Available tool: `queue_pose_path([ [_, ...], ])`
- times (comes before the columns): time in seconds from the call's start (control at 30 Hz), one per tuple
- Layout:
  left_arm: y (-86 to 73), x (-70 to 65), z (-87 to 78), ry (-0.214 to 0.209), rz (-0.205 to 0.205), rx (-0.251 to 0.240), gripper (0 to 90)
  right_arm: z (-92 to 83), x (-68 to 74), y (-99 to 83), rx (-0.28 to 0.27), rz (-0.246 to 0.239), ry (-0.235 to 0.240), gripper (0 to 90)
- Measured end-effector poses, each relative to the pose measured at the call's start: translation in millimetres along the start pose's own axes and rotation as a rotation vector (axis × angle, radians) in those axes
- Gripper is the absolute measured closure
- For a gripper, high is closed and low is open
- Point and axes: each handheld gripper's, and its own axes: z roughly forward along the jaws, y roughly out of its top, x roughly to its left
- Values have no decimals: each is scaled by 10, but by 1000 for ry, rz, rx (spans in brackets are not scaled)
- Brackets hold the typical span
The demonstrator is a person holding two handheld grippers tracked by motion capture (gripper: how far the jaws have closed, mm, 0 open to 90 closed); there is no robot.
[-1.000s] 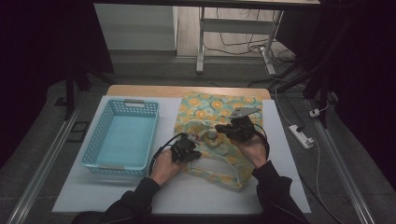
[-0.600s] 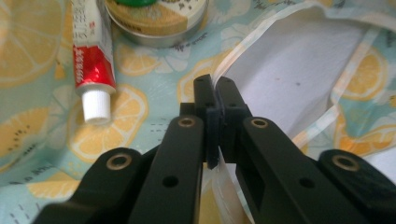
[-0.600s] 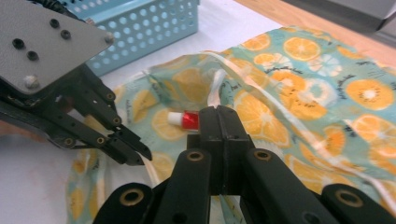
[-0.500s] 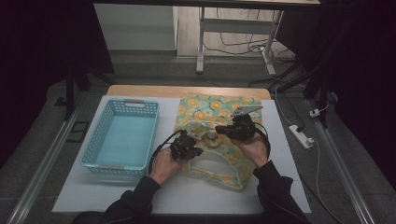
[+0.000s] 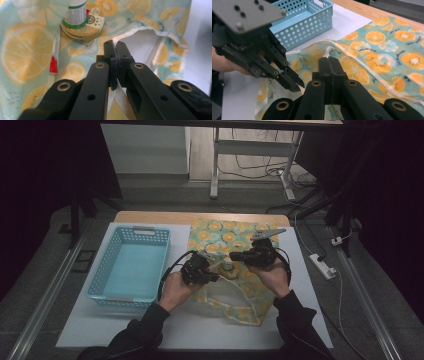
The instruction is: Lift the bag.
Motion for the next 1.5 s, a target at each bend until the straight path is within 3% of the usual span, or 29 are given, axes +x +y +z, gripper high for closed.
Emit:
queue_pose_path([
  [0.2,72,49,-136,-64,-32,-32,893,-43,59,110,3,-21,5,900],
  [0.57,214,118,-376,-129,-67,-73,893,-147,96,228,-4,-27,8,900],
  [1.1,433,228,-743,-179,-101,-135,893,-287,160,398,-20,-44,7,900],
  [1.5,678,222,-1099,-153,-79,-172,893,-453,223,612,-66,-59,19,900],
])
